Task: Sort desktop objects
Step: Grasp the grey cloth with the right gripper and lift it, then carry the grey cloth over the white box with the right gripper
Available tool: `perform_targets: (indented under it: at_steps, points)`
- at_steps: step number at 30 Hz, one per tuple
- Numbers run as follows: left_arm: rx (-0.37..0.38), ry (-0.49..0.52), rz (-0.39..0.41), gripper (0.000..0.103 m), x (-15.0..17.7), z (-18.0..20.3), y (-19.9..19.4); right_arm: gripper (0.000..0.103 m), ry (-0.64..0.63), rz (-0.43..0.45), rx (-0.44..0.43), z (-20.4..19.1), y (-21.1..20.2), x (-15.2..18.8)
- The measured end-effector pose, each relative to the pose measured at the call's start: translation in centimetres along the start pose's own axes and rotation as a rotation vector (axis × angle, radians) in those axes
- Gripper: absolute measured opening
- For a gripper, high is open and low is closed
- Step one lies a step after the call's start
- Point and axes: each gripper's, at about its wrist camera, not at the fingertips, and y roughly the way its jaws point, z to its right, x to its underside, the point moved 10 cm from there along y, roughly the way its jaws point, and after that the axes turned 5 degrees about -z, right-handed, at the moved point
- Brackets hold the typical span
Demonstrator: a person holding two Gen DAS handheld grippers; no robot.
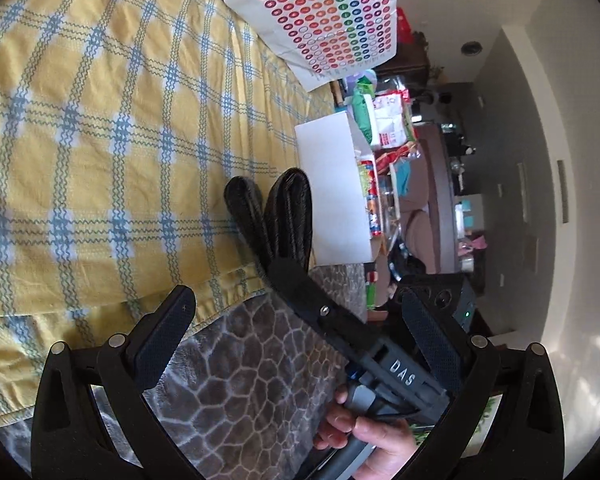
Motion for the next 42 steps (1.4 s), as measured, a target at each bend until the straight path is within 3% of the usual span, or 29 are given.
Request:
perform_targets:
  at_steps: [4, 7, 9, 11, 15, 20, 24, 28, 32, 38, 40, 42]
  points:
    - [0.052, -0.051, 0.020, 0.103, -0.5, -0.4, -0.4, 0.039, -0.079, -0.047, -0.025, -2.5, 0.1, 2.2]
    - [0.112, -0.079, 0.033, 0.098, -0.8, -0.2, -1.0, 0.039, -0.170, -0.054, 0.009, -4.0, 0.1, 3.4]
    - [0.135, -0.088, 0.030, 0.075, -0.9, 0.1, -1.3, 0.039, -0.224, -0.044, 0.043, -4.6, -0.1, 3.6]
    - [0.115, -0.077, 0.013, 0.069, -0.6, 0.3, -1.4, 0.039, -0.249, -0.037, 0.041, -5.0, -0.6, 3.7]
    - [0.089, -0.027, 0.021, 0.039, -0.2, 1.7, -1.5, 0.039, -0.319, -0.024, 0.059, -5.6, -2.0, 3.5]
    - [0.025, 0.065, 0.015, 0.016, -0.2, 5.7, -0.2, 0.039, -0.370, 0.005, 0.066, -5.4, -5.1, 1.7]
    - [-0.014, 0.148, -0.031, 0.015, -1.3, 11.3, 3.0, 0.039, -0.380, 0.063, 0.073, -3.3, -9.7, -1.8]
    - [-0.027, 0.228, -0.086, 0.015, -3.1, 17.2, 8.8, 0.039, -0.362, 0.097, 0.104, 1.0, -14.9, -6.7]
    - [-0.024, 0.253, -0.154, 0.015, -4.5, 20.7, 16.3, 0.039, -0.349, 0.051, 0.177, 7.3, -17.6, -11.0]
    - [-0.060, 0.209, -0.202, 0.015, -7.2, 19.3, 25.6, 0.039, -0.339, -0.104, 0.272, 16.1, -16.1, -14.5]
    - [-0.143, 0.207, -0.212, 0.017, -7.5, 17.4, 27.2, 0.039, -0.371, -0.169, 0.322, 18.0, -14.6, -14.6]
    - [-0.227, 0.223, -0.216, 0.026, -7.9, 15.9, 27.8, 0.039, -0.413, -0.225, 0.361, 19.1, -13.4, -14.0]
